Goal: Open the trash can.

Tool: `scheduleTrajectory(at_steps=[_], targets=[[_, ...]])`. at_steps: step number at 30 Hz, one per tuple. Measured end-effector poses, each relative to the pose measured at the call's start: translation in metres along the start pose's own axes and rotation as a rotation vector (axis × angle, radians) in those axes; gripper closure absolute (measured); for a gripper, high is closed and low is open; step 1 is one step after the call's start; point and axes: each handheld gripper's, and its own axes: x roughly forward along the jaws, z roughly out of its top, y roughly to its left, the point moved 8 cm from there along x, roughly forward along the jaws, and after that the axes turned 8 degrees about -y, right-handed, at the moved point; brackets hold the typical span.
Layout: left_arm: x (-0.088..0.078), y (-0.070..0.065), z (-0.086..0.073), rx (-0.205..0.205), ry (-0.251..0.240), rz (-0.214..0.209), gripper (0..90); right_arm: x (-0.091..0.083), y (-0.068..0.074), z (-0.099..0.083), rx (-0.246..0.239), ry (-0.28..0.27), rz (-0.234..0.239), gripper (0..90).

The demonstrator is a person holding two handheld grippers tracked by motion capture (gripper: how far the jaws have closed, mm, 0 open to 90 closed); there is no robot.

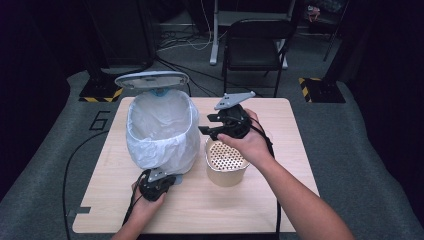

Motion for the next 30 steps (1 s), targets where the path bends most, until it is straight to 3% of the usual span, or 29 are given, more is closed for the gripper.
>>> scheduleTrajectory(at_steps=[11, 13, 15, 25, 30], targets=[[0.0, 0.0, 0.0, -0.005, -0.002, 0.0, 90.0, -0.018, -0.033, -0.048, 0.077, 0.046, -0.115, 50.3], [0.0, 0.0, 0.0, -0.005, -0.001, 0.001, 90.0, -0.019, -0.036, -0.051, 0.072, 0.045, -0.122, 50.4], [0.0, 0.0, 0.0, -0.006, -0.005, -0.002, 90.0, -0.023, -0.043, -0.063, 0.07, 0.049, -0.159, 51.4], [0.0, 0.0, 0.0, -0.005, -0.001, 0.0, 90.0, -0.03, -0.057, -0.094, 0.149, 0.053, -0.203, 52.8], [0.0, 0.0, 0.0, 0.006, 0.001, -0.007, 90.0, -0.03, -0.066, -0.108, 0.164, 0.062, -0.229, 52.9]])
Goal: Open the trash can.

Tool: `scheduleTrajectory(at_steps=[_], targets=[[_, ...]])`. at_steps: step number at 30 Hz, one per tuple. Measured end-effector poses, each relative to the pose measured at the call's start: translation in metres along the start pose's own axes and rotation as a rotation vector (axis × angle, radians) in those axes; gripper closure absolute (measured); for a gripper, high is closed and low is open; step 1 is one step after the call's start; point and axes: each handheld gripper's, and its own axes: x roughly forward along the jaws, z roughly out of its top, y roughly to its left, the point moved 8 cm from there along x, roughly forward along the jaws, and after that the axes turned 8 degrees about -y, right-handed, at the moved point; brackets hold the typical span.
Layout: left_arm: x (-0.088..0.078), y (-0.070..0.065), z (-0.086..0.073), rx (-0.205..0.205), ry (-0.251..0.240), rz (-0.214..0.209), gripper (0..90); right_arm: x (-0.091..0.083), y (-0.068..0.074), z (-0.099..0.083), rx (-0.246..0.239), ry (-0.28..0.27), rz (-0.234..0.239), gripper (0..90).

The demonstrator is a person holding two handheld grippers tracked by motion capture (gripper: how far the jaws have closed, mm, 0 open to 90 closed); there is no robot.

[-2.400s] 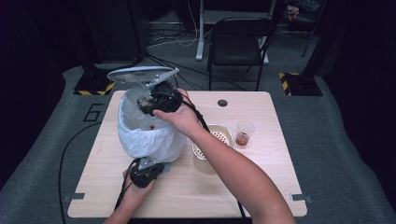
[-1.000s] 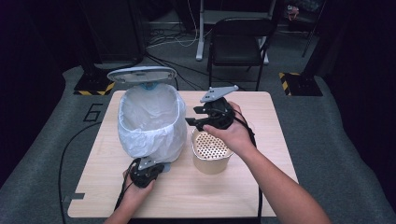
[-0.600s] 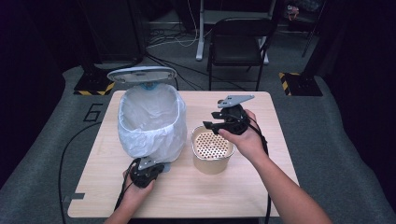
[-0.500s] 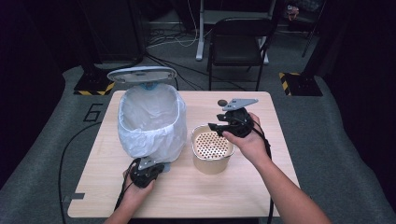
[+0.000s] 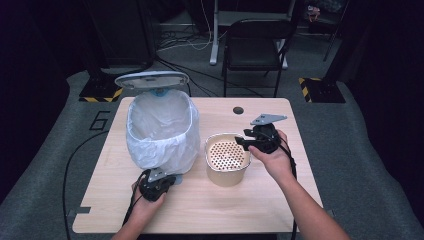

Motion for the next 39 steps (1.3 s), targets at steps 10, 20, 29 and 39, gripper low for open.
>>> scheduleTrajectory(at_steps=[10, 20, 29, 39], targets=[[0.0, 0.0, 0.0, -0.001, -0.001, 0.0, 90.0, 0.012, -0.022, -0.031, 0.063, 0.029, -0.049, 52.9], [0.0, 0.0, 0.0, -0.014, -0.005, 0.008, 90.0, 0.02, -0.028, -0.046, 0.099, 0.049, -0.046, 57.2], [0.0, 0.0, 0.0, -0.002, -0.001, -0.001, 90.0, 0.028, -0.023, -0.053, 0.099, 0.067, -0.019, 68.6], [0.0, 0.0, 0.0, -0.002, -0.001, -0.001, 90.0, 0.029, -0.019, -0.053, 0.099, 0.072, -0.001, 75.6]])
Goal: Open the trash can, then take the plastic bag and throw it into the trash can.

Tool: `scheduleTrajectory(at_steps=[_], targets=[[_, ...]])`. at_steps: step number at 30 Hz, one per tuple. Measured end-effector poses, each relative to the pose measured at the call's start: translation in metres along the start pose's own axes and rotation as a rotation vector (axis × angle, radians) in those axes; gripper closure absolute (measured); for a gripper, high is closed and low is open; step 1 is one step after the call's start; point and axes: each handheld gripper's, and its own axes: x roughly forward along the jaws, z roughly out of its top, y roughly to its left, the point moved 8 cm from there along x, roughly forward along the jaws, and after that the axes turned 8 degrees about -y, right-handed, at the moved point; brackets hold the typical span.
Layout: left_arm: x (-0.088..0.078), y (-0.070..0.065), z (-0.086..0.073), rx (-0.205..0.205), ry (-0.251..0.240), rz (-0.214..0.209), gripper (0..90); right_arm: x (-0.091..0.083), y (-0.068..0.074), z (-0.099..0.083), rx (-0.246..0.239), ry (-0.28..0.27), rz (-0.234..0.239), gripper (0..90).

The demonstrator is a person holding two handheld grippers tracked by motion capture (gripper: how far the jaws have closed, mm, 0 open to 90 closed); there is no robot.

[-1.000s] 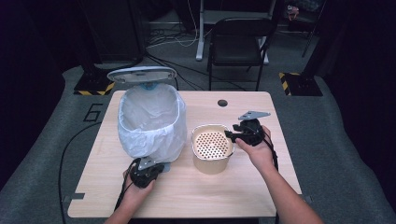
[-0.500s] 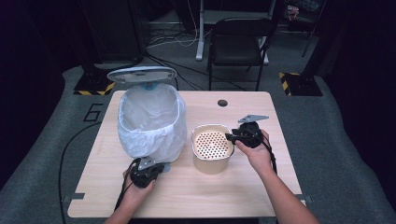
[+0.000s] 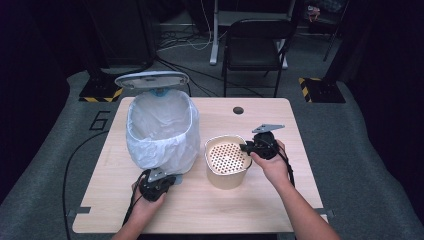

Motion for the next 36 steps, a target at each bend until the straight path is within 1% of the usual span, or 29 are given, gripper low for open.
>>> scheduleTrajectory(at_steps=[6, 11, 12, 14, 15, 16, 17, 20, 23, 28, 33, 36], targets=[[0.0, 0.0, 0.0, 0.0, -0.001, 0.0, 90.0, -0.002, 0.006, -0.002, -0.016, 0.009, 0.022, 78.4], [0.0, 0.0, 0.0, 0.0, -0.001, 0.002, 90.0, -0.007, 0.013, -0.007, -0.01, 0.008, 0.054, 79.0], [0.0, 0.0, 0.0, 0.001, 0.0, 0.002, 90.0, -0.007, 0.013, -0.007, -0.01, 0.008, 0.054, 79.0], [0.0, 0.0, 0.0, 0.0, -0.001, 0.001, 90.0, -0.01, 0.017, -0.009, -0.026, 0.017, 0.068, 79.1], [0.0, 0.0, 0.0, 0.0, -0.001, 0.001, 90.0, -0.01, 0.017, -0.009, -0.026, 0.017, 0.068, 79.1], [0.0, 0.0, 0.0, 0.0, -0.001, 0.0, 90.0, -0.012, 0.02, -0.01, -0.043, 0.021, 0.072, 79.0], [0.0, 0.0, 0.0, -0.001, -0.002, 0.001, 90.0, -0.013, 0.021, -0.011, -0.047, 0.022, 0.072, 78.9], [0.0, 0.0, 0.0, 0.0, -0.002, 0.001, 90.0, -0.015, 0.022, -0.012, -0.058, 0.028, 0.08, 78.6], [0.0, 0.0, 0.0, -0.001, -0.001, 0.0, 90.0, -0.017, 0.023, -0.014, -0.054, 0.034, 0.08, 78.5], [0.0, 0.0, 0.0, -0.002, -0.001, 0.0, 90.0, -0.022, 0.025, -0.016, -0.083, 0.046, 0.076, 78.6], [0.0, 0.0, 0.0, -0.001, -0.001, 0.001, 90.0, -0.026, 0.025, -0.019, -0.086, 0.046, 0.076, 78.4], [0.0, 0.0, 0.0, -0.002, -0.001, 0.0, 90.0, -0.029, 0.025, -0.021, -0.072, 0.042, 0.076, 77.1]])
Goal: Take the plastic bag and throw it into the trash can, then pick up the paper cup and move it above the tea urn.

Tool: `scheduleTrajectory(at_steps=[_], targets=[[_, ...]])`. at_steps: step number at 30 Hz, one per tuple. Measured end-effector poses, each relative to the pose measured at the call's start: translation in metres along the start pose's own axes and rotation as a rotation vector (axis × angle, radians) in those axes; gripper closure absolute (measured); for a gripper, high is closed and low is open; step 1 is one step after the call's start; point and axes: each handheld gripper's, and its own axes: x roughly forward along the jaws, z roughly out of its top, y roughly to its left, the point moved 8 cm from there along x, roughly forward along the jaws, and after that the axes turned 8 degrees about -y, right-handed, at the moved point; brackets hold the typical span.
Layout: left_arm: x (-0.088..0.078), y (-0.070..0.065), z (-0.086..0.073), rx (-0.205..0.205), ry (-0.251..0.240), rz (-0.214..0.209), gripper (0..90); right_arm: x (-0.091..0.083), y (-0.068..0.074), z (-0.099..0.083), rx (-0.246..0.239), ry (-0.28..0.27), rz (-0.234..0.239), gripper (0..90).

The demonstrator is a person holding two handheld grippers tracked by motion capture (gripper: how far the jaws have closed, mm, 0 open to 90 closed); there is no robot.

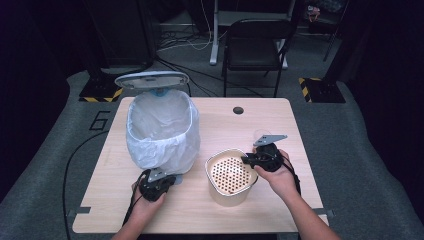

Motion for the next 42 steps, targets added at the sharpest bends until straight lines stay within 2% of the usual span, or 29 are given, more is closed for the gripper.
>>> scheduleTrajectory(at_steps=[1, 3, 7, 12, 16, 18, 24, 28, 30, 31, 36, 42], targets=[[0.0, 0.0, 0.0, -0.001, 0.0, 0.0, 90.0, -0.001, 0.0, 0.0, 0.001, 0.0, 0.003, 74.5], [0.0, 0.0, 0.0, 0.0, 0.0, 0.0, 90.0, -0.005, -0.003, 0.003, 0.02, -0.023, -0.003, 63.3], [0.0, 0.0, 0.0, -0.003, -0.001, -0.001, 90.0, -0.018, -0.01, 0.011, 0.063, -0.082, -0.024, 52.5], [0.0, 0.0, 0.0, -0.003, -0.001, -0.001, 90.0, -0.031, -0.035, 0.01, 0.098, -0.097, -0.103, 41.2], [0.0, 0.0, 0.0, -0.015, -0.005, 0.008, 90.0, -0.033, -0.053, 0.002, 0.125, -0.105, -0.145, 32.6], [0.0, 0.0, 0.0, -0.004, 0.0, -0.001, 90.0, -0.031, -0.062, -0.004, 0.125, -0.105, -0.163, 27.2], [0.0, 0.0, 0.0, -0.016, -0.004, 0.004, 90.0, -0.021, -0.08, -0.013, 0.112, -0.095, -0.195, 19.3], [0.0, 0.0, 0.0, -0.014, -0.005, 0.001, 90.0, -0.016, -0.09, -0.015, 0.126, -0.107, -0.222, 15.2], [0.0, 0.0, 0.0, -0.015, -0.004, 0.003, 90.0, -0.013, -0.094, -0.015, 0.123, -0.109, -0.227, 15.1], [0.0, 0.0, 0.0, -0.001, -0.001, -0.01, 90.0, -0.012, -0.095, -0.015, 0.12, -0.105, -0.23, 15.0], [0.0, 0.0, 0.0, -0.019, -0.004, 0.007, 90.0, -0.005, -0.102, -0.016, 0.118, -0.098, -0.248, 14.3], [0.0, 0.0, 0.0, -0.016, -0.002, 0.003, 90.0, 0.005, -0.107, -0.015, 0.099, -0.085, -0.249, 13.2]])
